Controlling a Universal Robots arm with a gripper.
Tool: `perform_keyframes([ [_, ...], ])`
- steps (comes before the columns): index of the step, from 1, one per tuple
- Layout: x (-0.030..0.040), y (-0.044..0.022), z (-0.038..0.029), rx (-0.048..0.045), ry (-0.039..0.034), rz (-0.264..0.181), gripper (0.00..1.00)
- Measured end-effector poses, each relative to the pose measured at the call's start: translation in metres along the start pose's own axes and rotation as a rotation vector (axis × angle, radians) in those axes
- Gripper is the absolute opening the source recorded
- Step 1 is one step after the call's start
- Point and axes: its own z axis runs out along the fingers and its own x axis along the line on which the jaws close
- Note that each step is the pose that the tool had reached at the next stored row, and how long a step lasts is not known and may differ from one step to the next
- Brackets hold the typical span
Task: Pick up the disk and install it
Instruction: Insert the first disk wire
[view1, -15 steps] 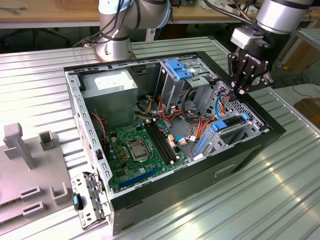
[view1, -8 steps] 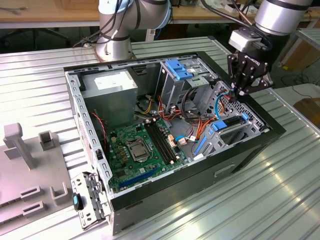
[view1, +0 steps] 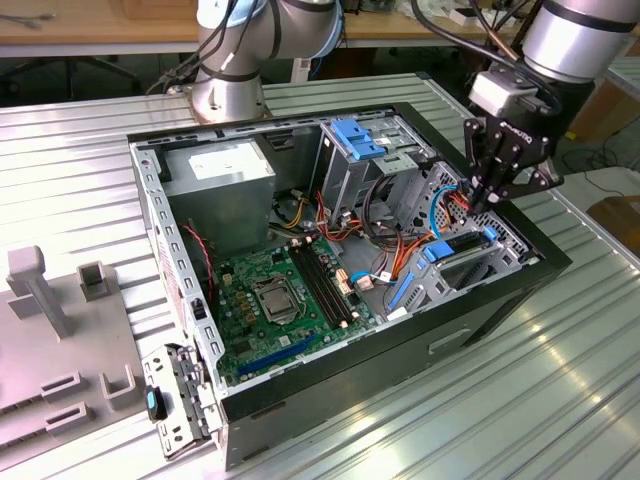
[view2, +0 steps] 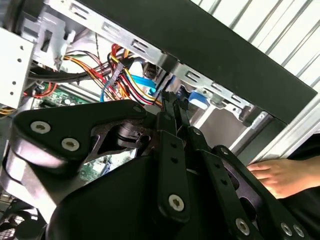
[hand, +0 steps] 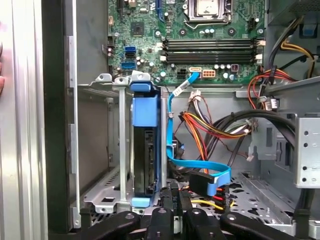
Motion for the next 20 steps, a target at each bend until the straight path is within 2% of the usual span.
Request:
perform_keyframes([
  [3, 0.0009, 0.0017, 0.0004, 0.0055, 0.0001, 0.001, 0.17],
  [7, 0.0013, 0.0081, 0.0019, 0.0243, -0.0001, 0.002, 0.17],
  [10, 0.002, 0.0102, 0.0032, 0.0283, -0.0001, 0.003, 0.17],
  [17, 0.0037, 0.0115, 0.0075, 0.029, 0.0034, 0.021, 0.17],
  [18, 0.0036, 0.0137, 0.0075, 0.0292, 0.0034, 0.024, 0.17],
  [19, 0.0037, 0.0152, 0.0076, 0.0324, 0.0033, 0.025, 0.17],
  [20, 0.0037, 0.0155, 0.0079, 0.0396, 0.0031, 0.025, 0.17],
])
